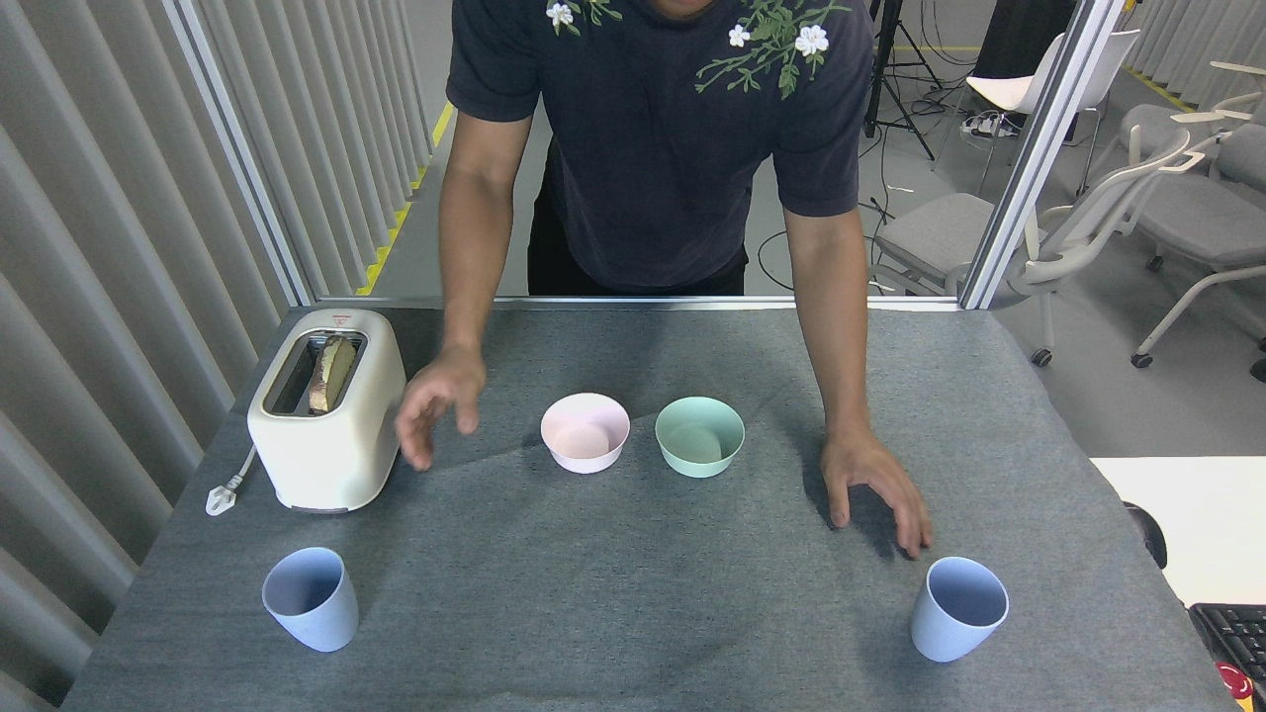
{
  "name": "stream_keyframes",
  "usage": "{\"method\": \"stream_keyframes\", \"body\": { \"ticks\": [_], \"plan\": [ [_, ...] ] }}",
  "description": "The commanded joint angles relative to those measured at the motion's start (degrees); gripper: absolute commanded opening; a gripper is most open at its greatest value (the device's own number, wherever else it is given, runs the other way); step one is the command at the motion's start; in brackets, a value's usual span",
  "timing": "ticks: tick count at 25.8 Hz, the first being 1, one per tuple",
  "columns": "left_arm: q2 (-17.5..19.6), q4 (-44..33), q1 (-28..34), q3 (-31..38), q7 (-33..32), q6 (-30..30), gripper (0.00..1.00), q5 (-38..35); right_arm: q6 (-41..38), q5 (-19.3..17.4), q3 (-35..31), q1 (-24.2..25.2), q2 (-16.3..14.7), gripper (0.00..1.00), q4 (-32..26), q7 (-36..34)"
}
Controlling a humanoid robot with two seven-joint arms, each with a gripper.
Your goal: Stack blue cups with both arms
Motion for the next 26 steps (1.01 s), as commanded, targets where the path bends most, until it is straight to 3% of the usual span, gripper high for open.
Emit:
{"method": "stream_keyframes", "body": {
  "ticks": [1,7,12,18,26],
  "plan": [
    [0.00,0.17,0.00,0.00,0.14,0.00,1.00,0.00,0.02,0.00,0.05,0.00,0.00,1.00,0.04,0.00],
    [-0.44,1.32,-0.52,0.18,-0.21,0.79,1.00,0.26,0.02,0.00,0.05,0.00,0.00,1.00,0.04,0.00],
    [-0.79,1.58,-1.14,0.44,-0.30,1.40,1.00,5.71,0.11,0.00,0.05,0.00,0.00,1.00,0.04,0.00],
    [-2.37,4.04,-4.13,-0.61,-0.39,13.53,1.00,8.26,0.20,0.00,0.05,0.09,0.00,1.00,0.04,0.00],
    [-2.81,11.78,-11.24,-1.05,-0.39,14.50,1.00,8.00,0.73,0.00,0.14,0.09,0.00,1.00,0.13,0.00]
  ]
}}
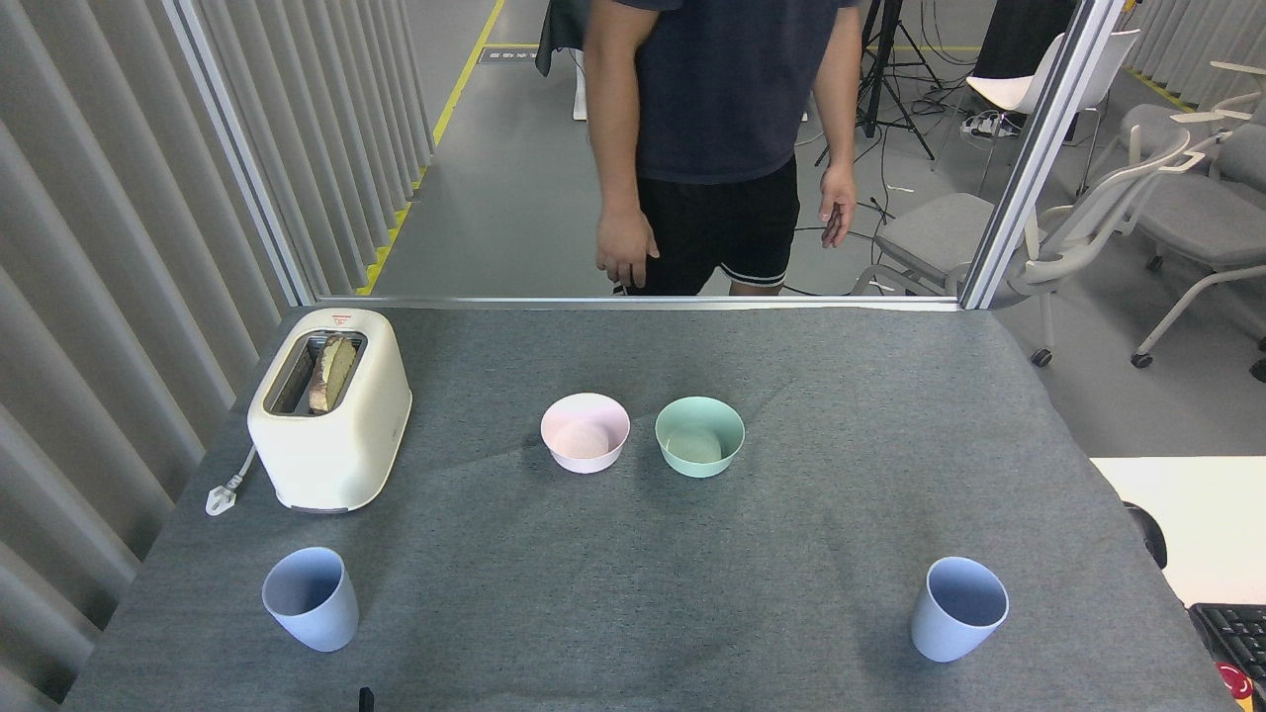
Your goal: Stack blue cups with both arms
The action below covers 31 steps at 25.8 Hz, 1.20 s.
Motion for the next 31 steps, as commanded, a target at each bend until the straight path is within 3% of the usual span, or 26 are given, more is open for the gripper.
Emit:
{"method": "stream_keyframes", "body": {
  "ticks": [1,14,31],
  "plan": [
    [-0.02,3.27,-3.43,-0.06,0.02,0.19,1.00,0.19,0.25,0.01,-0.07,0.00,0.00,1.00,0.02,0.15],
    [0.42,13.73,-13.10,0.47,-0.15,0.45,1.00,0.45,0.25,0.01,0.02,0.18,0.00,1.00,0.28,0.15],
    [0.51,15.49,-15.65,0.73,-0.24,1.77,1.00,1.33,0.25,0.19,0.10,0.53,-0.09,1.00,0.55,0.24]
  ]
}}
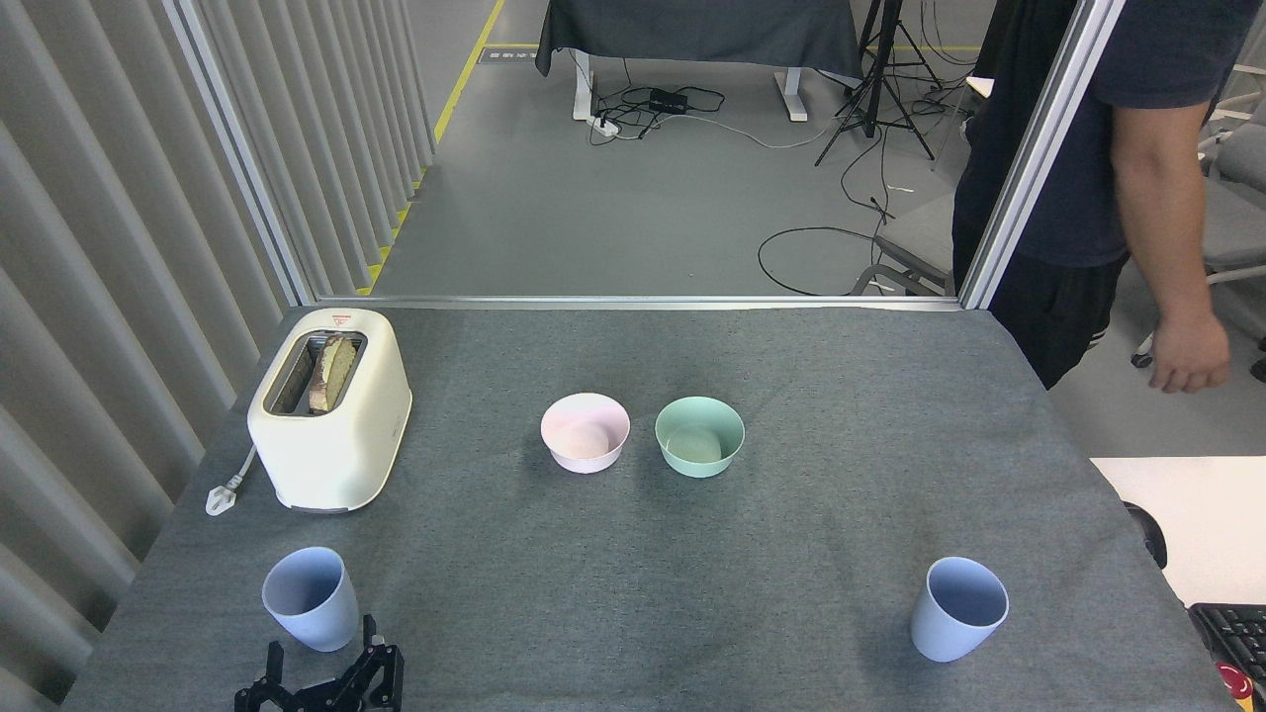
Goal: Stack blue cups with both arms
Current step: 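Reach the left gripper to the blue cup nearest it and grasp it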
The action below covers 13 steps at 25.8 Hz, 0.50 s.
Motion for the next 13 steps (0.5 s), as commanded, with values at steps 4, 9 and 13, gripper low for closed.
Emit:
{"method": "stream_keyframes", "body": {
  "ticks": [4,9,13],
  "plan": [
    [0.10,0.44,-1.23,0.00,0.01,-0.25,1.00,0.27,-0.02,0.00,0.00,0.00,0.00,1.00,0.00,-0.14],
    [0.10,3.34,-3.34,0.00,0.01,-0.07,1.00,0.54,-0.02,0.00,0.00,0.00,0.00,1.00,0.09,-0.14],
    [0.18,5.80,-5.36,0.00,0.01,0.02,1.00,1.07,-0.02,0.00,0.00,0.00,0.00,1.00,0.09,-0.14]
  ]
}}
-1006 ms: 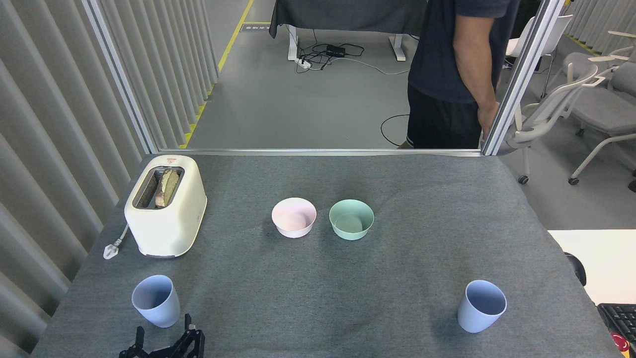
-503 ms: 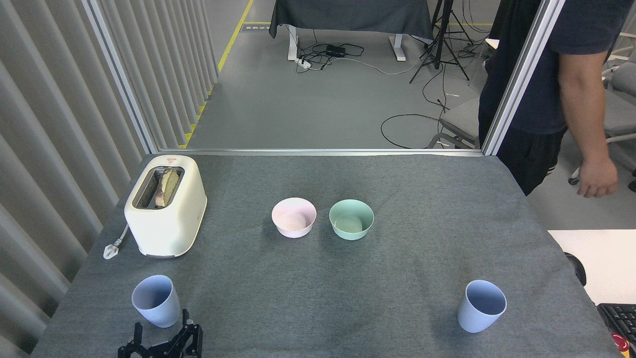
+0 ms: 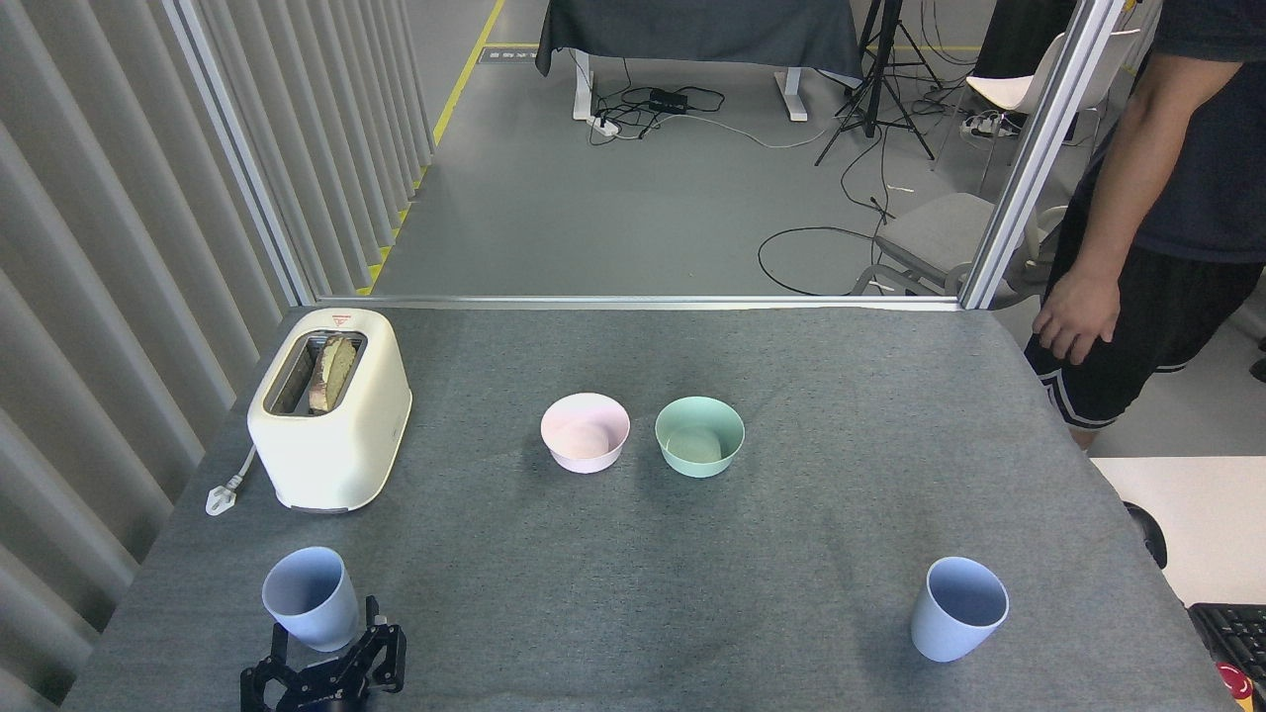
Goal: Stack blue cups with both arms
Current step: 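Reach the left gripper to the blue cup nearest it and grasp it, then slide the held blue cup toward the table center and release it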
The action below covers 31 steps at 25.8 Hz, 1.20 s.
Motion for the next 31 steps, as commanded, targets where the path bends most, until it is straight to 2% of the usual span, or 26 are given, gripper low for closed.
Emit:
{"method": "stream_keyframes", "body": {
  "ticks": [1,9,10,14,15,18,22,24,26,31],
  "plan": [
    [0.10,2.09,-1.81,0.00,0.02,0.12,1.00,0.85,0.00,0.00,0.00,0.00,0.00,1.00,0.01,-0.01],
    [1.68,3.85,-3.74,0.00,0.02,0.21,1.00,2.52,0.00,0.00,0.00,0.00,0.00,1.00,0.19,-0.01],
    [1.77,4.03,-3.92,0.00,0.02,0.21,0.97,2.43,0.00,0.00,0.09,0.00,0.00,1.00,0.28,-0.01],
    [2.48,3.50,-3.21,-0.18,0.02,-0.76,0.56,2.08,0.00,0.00,0.53,0.00,0.00,1.00,0.37,-0.01],
    [2.48,3.32,-3.13,-0.27,0.02,-0.84,0.51,2.08,0.00,0.09,0.61,0.00,0.00,1.00,0.37,-0.01],
    [2.48,2.18,-2.95,-0.62,0.02,-1.46,0.51,1.81,0.08,0.00,0.62,0.00,0.00,1.00,0.37,-0.01],
    [2.48,-6.08,-0.58,-1.23,0.11,-3.31,0.52,1.37,0.08,0.09,0.62,0.00,0.00,1.00,0.37,-0.01],
    [2.48,-9.95,0.83,-4.57,0.11,-4.10,0.52,1.20,0.08,0.09,0.62,0.00,0.00,1.00,0.37,-0.01],
    [2.48,-12.32,2.23,-10.99,0.28,-4.27,0.53,0.67,0.17,0.09,0.62,0.00,0.00,1.00,0.37,-0.01],
    [0.81,-10.39,2.32,-20.48,0.20,-4.01,0.53,-12.86,0.96,0.00,0.62,0.00,0.00,1.00,0.37,-0.01]
  ]
}}
